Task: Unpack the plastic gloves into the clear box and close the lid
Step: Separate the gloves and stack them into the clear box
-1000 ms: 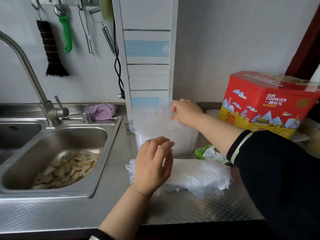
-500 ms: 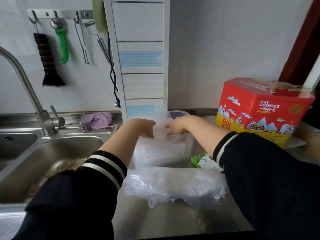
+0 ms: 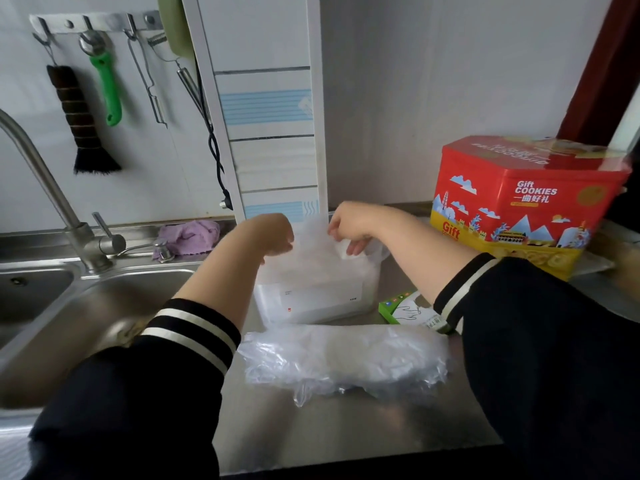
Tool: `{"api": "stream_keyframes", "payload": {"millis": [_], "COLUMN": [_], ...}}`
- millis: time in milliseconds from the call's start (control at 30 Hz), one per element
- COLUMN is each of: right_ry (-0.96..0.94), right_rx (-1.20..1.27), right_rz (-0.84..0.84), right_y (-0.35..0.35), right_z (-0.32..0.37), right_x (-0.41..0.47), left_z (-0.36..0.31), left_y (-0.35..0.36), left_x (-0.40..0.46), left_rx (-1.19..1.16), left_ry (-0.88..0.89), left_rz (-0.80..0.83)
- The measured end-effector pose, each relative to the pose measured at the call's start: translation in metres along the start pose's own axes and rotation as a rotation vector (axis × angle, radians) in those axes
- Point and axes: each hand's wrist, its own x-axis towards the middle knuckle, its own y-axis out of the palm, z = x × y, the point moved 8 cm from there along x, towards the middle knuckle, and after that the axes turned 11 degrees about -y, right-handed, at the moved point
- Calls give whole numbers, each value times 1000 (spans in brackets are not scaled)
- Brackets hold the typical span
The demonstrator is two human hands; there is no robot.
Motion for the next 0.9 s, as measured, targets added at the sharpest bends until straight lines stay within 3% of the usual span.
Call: {"api": "stream_keyframes", "payload": {"millis": [100, 200, 300, 367, 434, 500, 634, 734, 901], "right_ry": [-66, -213, -294, -264, -211, -187, -307, -448, -466], "right_rx": [37, 126, 366, 481, 390, 154, -71, -100, -39], "right_rz": [-135, -296, -390, -369, -355, -408, -665, -847, -906], "right_y": [-21, -33, -25, -5, 20, 39, 58, 68, 77], "right_z": [7, 17, 18, 10, -6, -25, -51, -61, -68], "right_x": [-16, -44, -83, -105, -122, -133, -155, -169, -178], "left_z": [8, 21, 8, -9, -24, -33, -50, -49, -42], "left_y": [-24, -35, -45, -29, 8, 47, 116, 127, 122], "left_x": [-5, -15, -71, -117, -140, -141, -132, -136, -136], "left_rx": [87, -63, -370, -475, -558, -601, -465, -462, -509], "left_ry": [-5, -13, 240, 430, 517, 499, 464, 435, 390], "left_rz": [-207, -405, -829, -959, -885, -697, -368, -380, -492]}}
